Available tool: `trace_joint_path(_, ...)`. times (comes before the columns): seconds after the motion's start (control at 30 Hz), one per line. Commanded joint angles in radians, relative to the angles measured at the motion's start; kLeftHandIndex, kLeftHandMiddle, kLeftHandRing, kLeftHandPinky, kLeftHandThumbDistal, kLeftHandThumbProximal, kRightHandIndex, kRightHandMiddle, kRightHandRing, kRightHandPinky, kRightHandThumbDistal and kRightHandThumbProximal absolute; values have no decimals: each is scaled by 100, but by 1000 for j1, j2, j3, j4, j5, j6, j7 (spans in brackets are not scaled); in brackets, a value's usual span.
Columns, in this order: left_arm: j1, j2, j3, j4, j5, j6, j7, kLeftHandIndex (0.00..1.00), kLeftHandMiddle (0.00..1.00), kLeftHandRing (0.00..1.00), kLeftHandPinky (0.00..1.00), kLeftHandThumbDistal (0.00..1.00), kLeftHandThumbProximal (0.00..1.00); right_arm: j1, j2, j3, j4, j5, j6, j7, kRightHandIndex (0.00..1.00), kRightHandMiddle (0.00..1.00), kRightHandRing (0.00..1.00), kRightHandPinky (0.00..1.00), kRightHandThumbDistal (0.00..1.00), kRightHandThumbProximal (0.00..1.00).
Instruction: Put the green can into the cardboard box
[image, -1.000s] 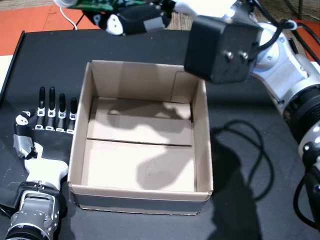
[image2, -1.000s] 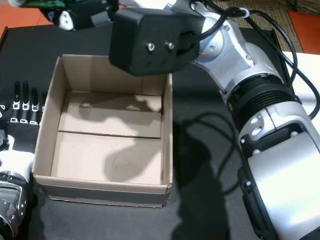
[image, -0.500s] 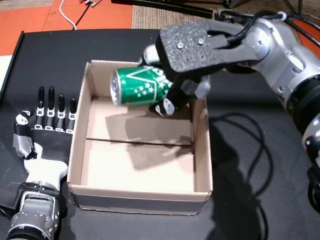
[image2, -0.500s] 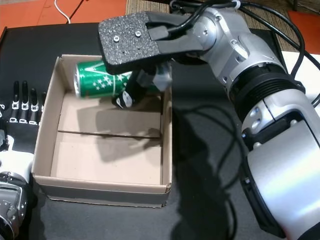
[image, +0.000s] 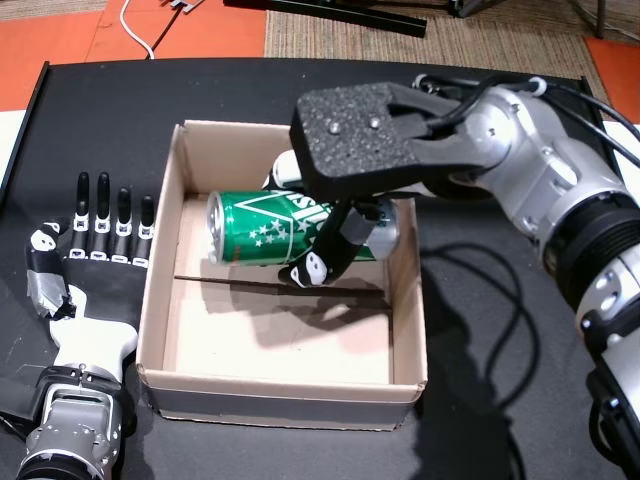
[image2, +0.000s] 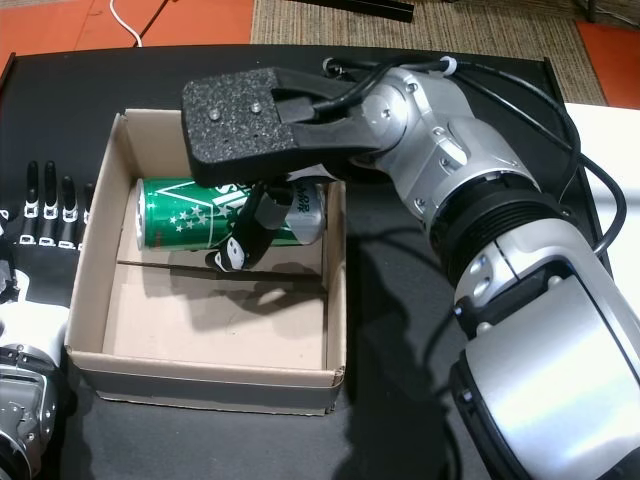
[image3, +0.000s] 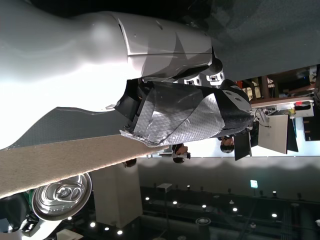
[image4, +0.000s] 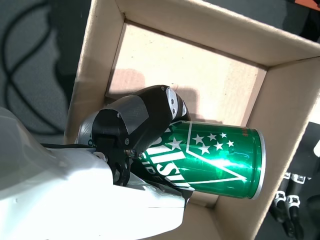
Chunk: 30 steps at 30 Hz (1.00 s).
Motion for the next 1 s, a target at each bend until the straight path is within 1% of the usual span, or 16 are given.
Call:
trace_joint_path(0.0,58,-22,3,26,-3,5,27,45,46,57,68,0,80,2,-11,-13,-8,18,-27,-21,12,15,24,42,12,7)
trace_joint_path(0.03,58,-22,3,26,-3,4,26,46,46,57,69,1,81,3,-12,-14,-10,19,-33,-28,21,20,28,46,16,12)
trace_joint_path(0.07,58,-22,3,26,-3,4,25,46,47,57,69,1,81,4,-14,-14,-10,19,-37,-32,29,26,35,51,26,18)
trace_joint_path(0.1,58,-22,3,26,-2,3,25,46,47,57,69,1,81,2,-15,-11,-8,18,-41,-31,38,36,48,60,36,27)
trace_joint_path(0.13,58,-21,2,25,-1,0,26,45,46,57,69,0,81,-2,-18,-4,-6,11,-46,-25,47,49,61,72,57,40)
trace_joint_path(0.17,57,-21,3,25,-2,-2,30,45,46,57,69,0,81,-6,-20,3,-4,5,-54,-16,55,59,70,82,75,49)
trace_joint_path(0.2,56,-21,5,25,-4,-2,34,44,46,57,68,0,81,-11,-22,11,-2,-2,-58,-6,64,68,78,90,85,53)
trace_joint_path(0.23,55,-21,6,25,-6,0,38,43,46,57,68,1,80,-16,-24,17,-1,-7,-59,3,71,74,85,95,91,55)
trace_joint_path(0.27,56,-20,7,25,-6,2,38,45,46,58,69,1,80,-20,-26,18,-1,-6,-58,14,78,84,96,99,94,56)
trace_joint_path(0.3,56,-20,6,26,-6,2,36,45,46,58,69,1,79,-24,-28,18,-2,-6,-55,21,82,90,99,100,94,55)
trace_joint_path(0.33,56,-19,5,26,-5,3,34,45,46,58,69,2,79,-25,-30,17,-2,-4,-53,24,83,92,100,100,94,54)
trace_joint_path(0.4,57,-18,4,26,-5,6,29,45,46,59,70,2,80,-27,-32,12,-4,-2,-43,13,82,95,100,100,100,52)
trace_joint_path(0.5,55,-18,4,26,-5,8,29,46,47,59,71,0,82,-32,-37,5,-8,2,-30,-6,84,100,100,100,100,52)
trace_joint_path(0.63,51,-16,3,26,-4,8,43,47,48,59,71,0,82,-41,-44,-4,-11,12,-25,-6,85,100,100,100,100,53)
trace_joint_path(0.77,51,-14,-2,27,1,7,36,45,46,58,70,0,83,-38,-47,-17,-14,24,-28,-15,79,96,100,100,100,63)
trace_joint_path(0.97,46,-14,0,27,-2,7,41,45,46,58,72,0,81,-36,-53,-38,-16,33,-49,-56,82,97,100,100,100,61)
